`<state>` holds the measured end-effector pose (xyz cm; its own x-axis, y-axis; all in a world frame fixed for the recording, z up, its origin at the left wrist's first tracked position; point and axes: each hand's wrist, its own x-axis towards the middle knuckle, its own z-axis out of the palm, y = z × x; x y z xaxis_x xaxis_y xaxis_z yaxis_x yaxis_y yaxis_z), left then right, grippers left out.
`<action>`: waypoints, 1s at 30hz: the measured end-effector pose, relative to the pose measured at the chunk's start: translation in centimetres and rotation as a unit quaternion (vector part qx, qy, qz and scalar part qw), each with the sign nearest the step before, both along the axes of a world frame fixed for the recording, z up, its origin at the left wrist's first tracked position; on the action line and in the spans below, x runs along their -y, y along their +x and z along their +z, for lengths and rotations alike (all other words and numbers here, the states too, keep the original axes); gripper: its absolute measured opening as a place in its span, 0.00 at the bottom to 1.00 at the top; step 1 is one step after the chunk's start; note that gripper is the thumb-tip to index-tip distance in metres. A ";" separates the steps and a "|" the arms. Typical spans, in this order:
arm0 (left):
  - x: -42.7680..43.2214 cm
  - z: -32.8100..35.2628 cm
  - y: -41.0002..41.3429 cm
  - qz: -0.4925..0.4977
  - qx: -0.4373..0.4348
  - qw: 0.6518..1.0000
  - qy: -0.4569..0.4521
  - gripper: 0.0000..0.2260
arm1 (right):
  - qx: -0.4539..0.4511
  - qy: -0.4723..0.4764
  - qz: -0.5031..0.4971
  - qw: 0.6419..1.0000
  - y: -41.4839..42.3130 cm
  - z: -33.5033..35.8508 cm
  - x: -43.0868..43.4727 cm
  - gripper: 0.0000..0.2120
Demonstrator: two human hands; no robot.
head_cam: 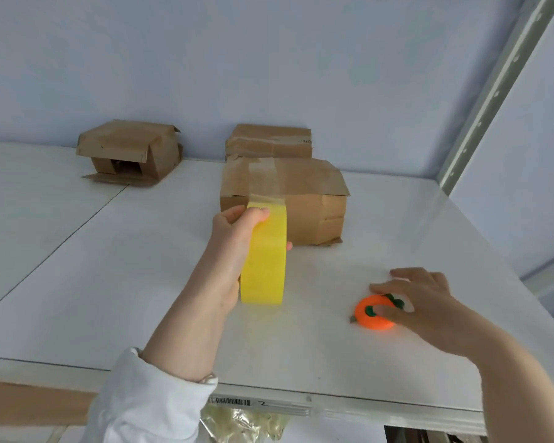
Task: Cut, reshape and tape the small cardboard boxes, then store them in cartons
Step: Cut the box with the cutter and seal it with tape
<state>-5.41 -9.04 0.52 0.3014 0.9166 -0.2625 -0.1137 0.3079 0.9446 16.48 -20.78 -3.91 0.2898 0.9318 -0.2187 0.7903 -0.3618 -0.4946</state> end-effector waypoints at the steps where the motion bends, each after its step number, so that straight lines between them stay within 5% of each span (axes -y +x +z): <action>1: 0.2 0.3 0.0 -0.008 0.001 1.000 0.003 0.20 | -0.006 0.010 0.004 1.000 -0.1 -0.1 0.1 0.14; 5: 1.0 0.5 0.5 -0.004 0.002 1.000 0.016 0.10 | -0.066 0.060 0.022 0.996 -0.2 -0.4 0.5 0.07; 9: 1.8 0.7 0.7 0.001 -0.003 0.999 0.033 0.08 | -0.207 0.237 -0.014 0.949 -1.4 1.9 -1.4 0.08; 13: 2.1 0.9 0.7 0.011 -0.006 0.999 0.042 0.06 | -0.156 0.384 0.038 0.909 -4.0 5.7 -7.5 0.09; 17: 2.3 1.0 0.7 0.011 0.017 0.999 0.040 0.07 | -0.057 0.326 0.073 0.941 -5.6 4.9 -12.4 0.11; 24: 2.7 1.2 -0.5 -0.068 0.023 0.997 0.006 0.11 | -0.009 0.278 -0.006 0.960 -6.9 0.4 -12.7 0.11; 27: 2.5 1.4 -0.5 -0.104 0.015 0.994 -0.005 0.12 | 0.023 0.321 -0.019 0.946 -7.0 2.1 -13.0 0.13; 30: 2.4 1.1 -0.6 -0.135 0.012 0.990 -0.039 0.11 | -0.045 0.391 0.018 0.919 -6.6 4.2 -12.8 0.05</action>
<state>-5.98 -11.44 1.64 0.5392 0.7791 -0.3197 -0.0389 0.4023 0.9147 9.85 -7.96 0.30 0.2691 0.8229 0.5005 0.7380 0.1577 -0.6561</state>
